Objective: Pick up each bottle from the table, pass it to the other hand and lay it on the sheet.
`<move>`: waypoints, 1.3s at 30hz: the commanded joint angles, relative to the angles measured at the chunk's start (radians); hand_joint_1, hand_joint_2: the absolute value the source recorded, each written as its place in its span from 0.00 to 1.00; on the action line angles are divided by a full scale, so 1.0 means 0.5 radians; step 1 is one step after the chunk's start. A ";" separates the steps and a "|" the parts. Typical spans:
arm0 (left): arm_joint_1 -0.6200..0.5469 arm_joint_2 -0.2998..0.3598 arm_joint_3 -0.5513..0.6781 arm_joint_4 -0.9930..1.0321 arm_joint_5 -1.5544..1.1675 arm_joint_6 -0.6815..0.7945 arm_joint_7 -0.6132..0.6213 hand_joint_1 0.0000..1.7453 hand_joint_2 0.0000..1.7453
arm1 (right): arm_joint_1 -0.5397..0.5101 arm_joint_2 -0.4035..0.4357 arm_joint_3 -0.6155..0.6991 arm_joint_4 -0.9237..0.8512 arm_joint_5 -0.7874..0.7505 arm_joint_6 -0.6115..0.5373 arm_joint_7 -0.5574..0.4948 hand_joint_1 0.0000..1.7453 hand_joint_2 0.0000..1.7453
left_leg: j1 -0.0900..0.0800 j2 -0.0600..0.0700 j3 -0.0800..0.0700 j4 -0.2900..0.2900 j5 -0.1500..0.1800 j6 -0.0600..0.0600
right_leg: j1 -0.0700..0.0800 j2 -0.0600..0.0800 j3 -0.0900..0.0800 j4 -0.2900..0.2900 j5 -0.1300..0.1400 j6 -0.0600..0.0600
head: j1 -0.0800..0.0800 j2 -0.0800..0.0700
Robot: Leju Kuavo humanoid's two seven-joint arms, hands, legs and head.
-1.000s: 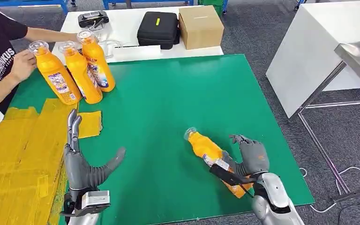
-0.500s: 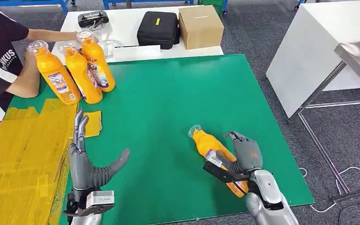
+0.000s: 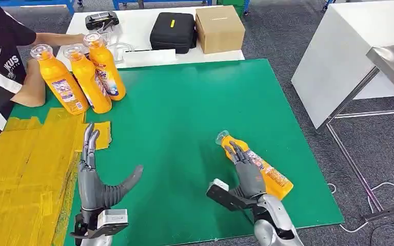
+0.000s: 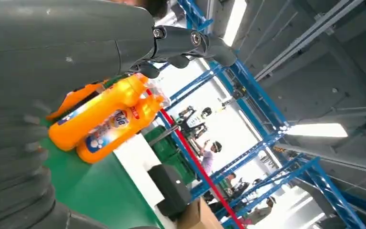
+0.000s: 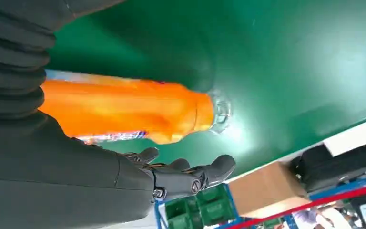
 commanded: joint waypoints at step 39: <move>0.051 -0.030 0.094 -0.015 -0.066 -0.047 0.105 0.00 1.00 | 0.200 -0.202 0.061 -0.011 1.242 0.185 1.005 0.00 1.00 | 0.003 -0.004 0.009 0.001 -0.006 -0.004 | 0.002 -0.001 0.010 -0.002 -0.004 -0.005 | 0.001 0.000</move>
